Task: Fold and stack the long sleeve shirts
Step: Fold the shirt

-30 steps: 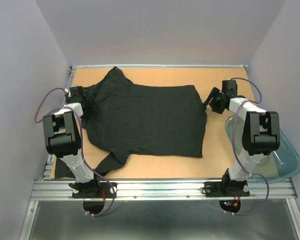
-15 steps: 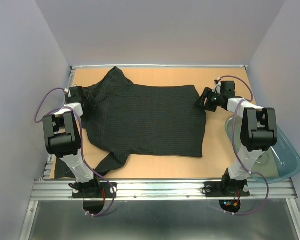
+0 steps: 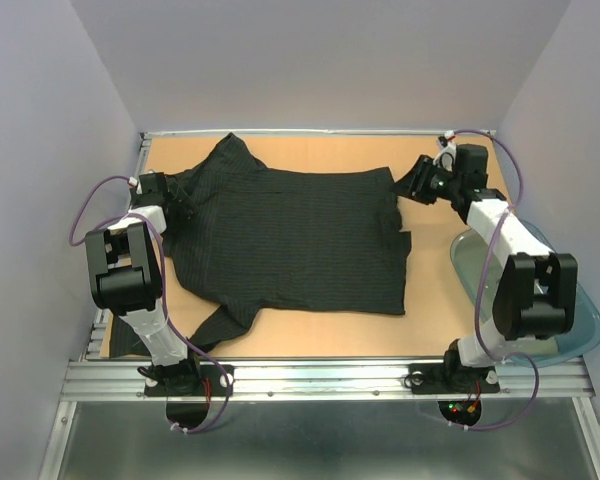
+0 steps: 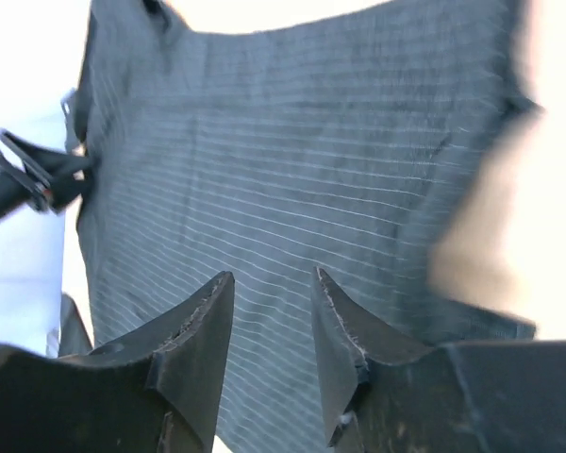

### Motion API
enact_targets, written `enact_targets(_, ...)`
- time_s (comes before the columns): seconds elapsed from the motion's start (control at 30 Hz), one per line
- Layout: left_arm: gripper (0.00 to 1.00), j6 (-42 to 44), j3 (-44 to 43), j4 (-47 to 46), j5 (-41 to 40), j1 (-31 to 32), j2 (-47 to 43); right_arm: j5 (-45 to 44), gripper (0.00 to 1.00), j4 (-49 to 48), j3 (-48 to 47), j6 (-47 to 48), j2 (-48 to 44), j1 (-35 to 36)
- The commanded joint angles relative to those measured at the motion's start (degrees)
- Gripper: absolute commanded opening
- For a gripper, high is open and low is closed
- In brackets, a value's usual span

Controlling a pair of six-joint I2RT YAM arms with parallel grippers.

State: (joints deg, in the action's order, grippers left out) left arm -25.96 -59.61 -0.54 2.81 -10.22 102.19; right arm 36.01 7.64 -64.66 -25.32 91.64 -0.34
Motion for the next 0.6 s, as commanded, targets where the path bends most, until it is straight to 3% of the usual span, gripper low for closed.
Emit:
enact_targets(0.0,0.82,0.6,-0.3,3.8,-0.2,0.2,-0.2,-11.5,0.44,10.2,-2.0,-1.2,-6.3,0.2)
enact_targets(0.07,0.82,0.6,-0.3,3.8,-0.1,0.2,-0.2,-25.1,0.44,13.4,-2.0,0.1,-8.5,0.3)
enact_targets(0.13,0.82,0.6,-0.3,3.8,-0.2,0.1,-0.2,-30.1,0.44,13.8,-0.8,1.5,-10.2,0.2)
enact_targets(0.37,0.82,0.6,-0.4,3.9,-0.3,0.2,-0.1,-25.5,0.45,13.0,-2.4,1.7,-4.6,7.2)
enact_targets(0.57,0.82,0.6,-0.4,4.0,-0.3,0.2,0.5,-25.5,0.45,3.7,1.4,-6.9,4.4,10.6)
